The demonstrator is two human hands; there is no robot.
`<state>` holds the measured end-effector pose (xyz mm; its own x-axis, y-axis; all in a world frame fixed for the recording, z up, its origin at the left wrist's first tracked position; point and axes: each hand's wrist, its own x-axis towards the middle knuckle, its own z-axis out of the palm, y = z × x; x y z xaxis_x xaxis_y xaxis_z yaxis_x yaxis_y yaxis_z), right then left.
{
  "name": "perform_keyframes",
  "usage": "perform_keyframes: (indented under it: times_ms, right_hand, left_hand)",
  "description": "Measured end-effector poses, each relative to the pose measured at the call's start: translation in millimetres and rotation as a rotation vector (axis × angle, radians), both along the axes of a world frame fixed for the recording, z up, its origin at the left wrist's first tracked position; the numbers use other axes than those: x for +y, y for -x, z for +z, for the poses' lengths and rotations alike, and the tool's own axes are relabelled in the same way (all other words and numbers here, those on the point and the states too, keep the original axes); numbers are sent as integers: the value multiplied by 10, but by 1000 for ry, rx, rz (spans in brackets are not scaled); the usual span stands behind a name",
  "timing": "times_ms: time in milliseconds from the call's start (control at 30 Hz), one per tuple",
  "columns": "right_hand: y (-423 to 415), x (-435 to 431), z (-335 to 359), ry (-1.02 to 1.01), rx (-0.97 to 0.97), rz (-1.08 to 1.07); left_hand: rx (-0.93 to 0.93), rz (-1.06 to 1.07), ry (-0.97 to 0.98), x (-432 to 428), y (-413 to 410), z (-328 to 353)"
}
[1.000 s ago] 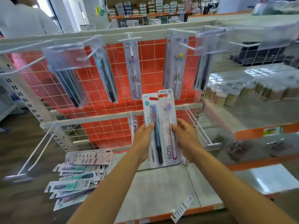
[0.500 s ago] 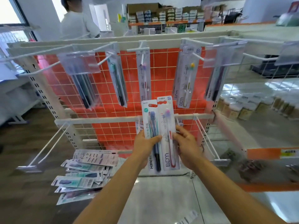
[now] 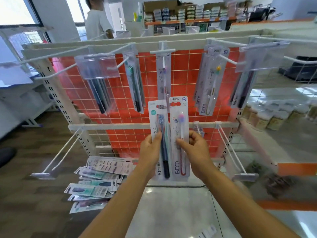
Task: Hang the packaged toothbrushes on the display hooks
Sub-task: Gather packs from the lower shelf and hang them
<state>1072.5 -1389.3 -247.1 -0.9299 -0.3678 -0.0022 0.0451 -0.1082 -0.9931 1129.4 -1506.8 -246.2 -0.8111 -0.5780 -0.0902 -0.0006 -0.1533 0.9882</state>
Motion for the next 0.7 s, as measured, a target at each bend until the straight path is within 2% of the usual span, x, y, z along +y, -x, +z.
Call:
perform_keyframes:
  times_ms: [367, 700]
  right_hand:
    - [-253, -317, 346, 61, 211, -59]
    - [-334, -409, 536, 168, 351, -128]
  left_hand:
    - [91, -47, 32, -398, 24, 173]
    - [47, -40, 15, -503, 56, 203]
